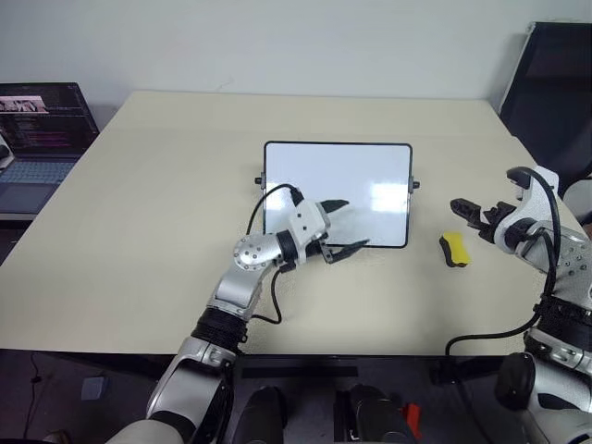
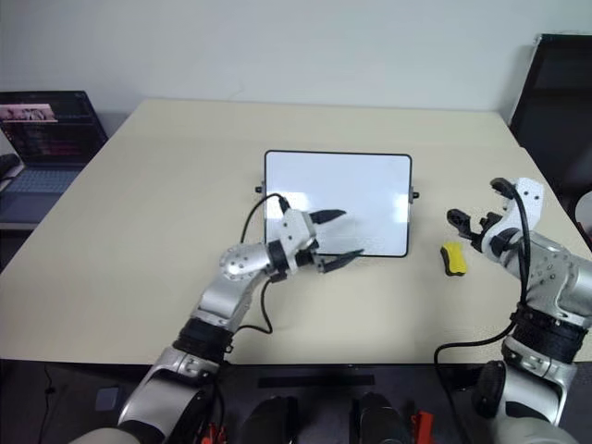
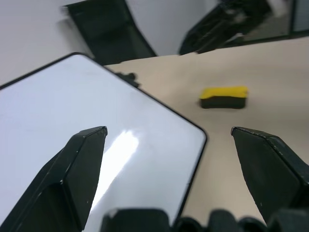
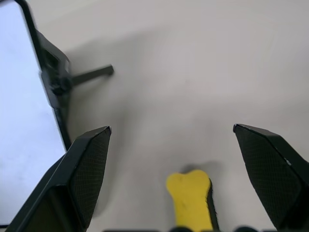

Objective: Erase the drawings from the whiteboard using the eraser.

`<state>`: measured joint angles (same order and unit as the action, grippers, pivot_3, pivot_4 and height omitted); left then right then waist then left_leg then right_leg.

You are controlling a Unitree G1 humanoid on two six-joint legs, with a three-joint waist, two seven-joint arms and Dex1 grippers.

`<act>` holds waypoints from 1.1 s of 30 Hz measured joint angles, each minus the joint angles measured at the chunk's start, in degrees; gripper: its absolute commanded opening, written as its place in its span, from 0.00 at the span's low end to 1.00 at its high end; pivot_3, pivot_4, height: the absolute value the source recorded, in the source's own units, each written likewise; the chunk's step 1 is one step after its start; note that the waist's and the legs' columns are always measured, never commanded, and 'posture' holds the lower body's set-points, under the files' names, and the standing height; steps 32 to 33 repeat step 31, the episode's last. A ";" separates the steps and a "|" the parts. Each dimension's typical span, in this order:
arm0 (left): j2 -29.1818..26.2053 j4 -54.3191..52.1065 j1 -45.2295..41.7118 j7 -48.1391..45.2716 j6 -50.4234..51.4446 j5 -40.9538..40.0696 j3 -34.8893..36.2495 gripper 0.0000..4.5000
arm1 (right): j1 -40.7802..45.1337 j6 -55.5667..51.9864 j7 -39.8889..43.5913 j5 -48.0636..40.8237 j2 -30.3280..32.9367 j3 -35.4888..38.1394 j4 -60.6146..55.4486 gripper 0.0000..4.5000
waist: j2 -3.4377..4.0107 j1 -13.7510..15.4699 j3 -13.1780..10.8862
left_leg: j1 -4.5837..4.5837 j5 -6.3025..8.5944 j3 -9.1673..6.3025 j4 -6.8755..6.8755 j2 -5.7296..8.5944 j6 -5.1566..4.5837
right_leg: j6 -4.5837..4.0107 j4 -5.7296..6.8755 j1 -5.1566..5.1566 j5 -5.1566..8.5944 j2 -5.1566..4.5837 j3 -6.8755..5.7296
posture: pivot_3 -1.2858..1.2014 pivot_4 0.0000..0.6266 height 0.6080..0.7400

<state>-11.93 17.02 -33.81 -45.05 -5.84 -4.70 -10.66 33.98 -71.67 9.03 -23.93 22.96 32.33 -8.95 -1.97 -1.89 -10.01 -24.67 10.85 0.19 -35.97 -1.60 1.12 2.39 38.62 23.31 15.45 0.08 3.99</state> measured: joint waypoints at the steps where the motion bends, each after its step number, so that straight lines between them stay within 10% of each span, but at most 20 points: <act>1: -0.45 -0.55 0.13 1.21 0.84 0.03 0.78 1.00 | -0.81 1.06 -0.55 0.11 -0.38 -0.01 -1.32 0.99 | 0.00 0.00 0.00 | 0.00 0.00 0.00 0.00 0.00 0.00 | 0.00 0.00 0.00 0.00 0.00 0.00 | 0.52 0.24 1.00; 17: -5.10 -9.56 10.26 28.48 6.73 4.60 15.98 1.00 | -24.86 40.24 -7.76 13.77 -6.04 -4.41 -10.95 0.99 | 0.00 -0.05 0.01 | 0.02 0.01 0.03 0.00 -0.03 0.02 | 0.03 0.03 0.00 0.00 -0.06 0.01 | 0.52 0.24 1.00; 33: -4.59 -17.18 20.90 40.55 12.39 6.78 23.30 1.00 | -33.52 44.26 -10.18 14.15 -9.50 -4.26 -11.34 0.99 | 0.00 0.11 0.02 | 0.11 0.01 0.09 -0.04 -0.02 0.02 | 0.00 0.08 -0.04 0.01 -0.14 0.02 | 0.52 0.24 1.00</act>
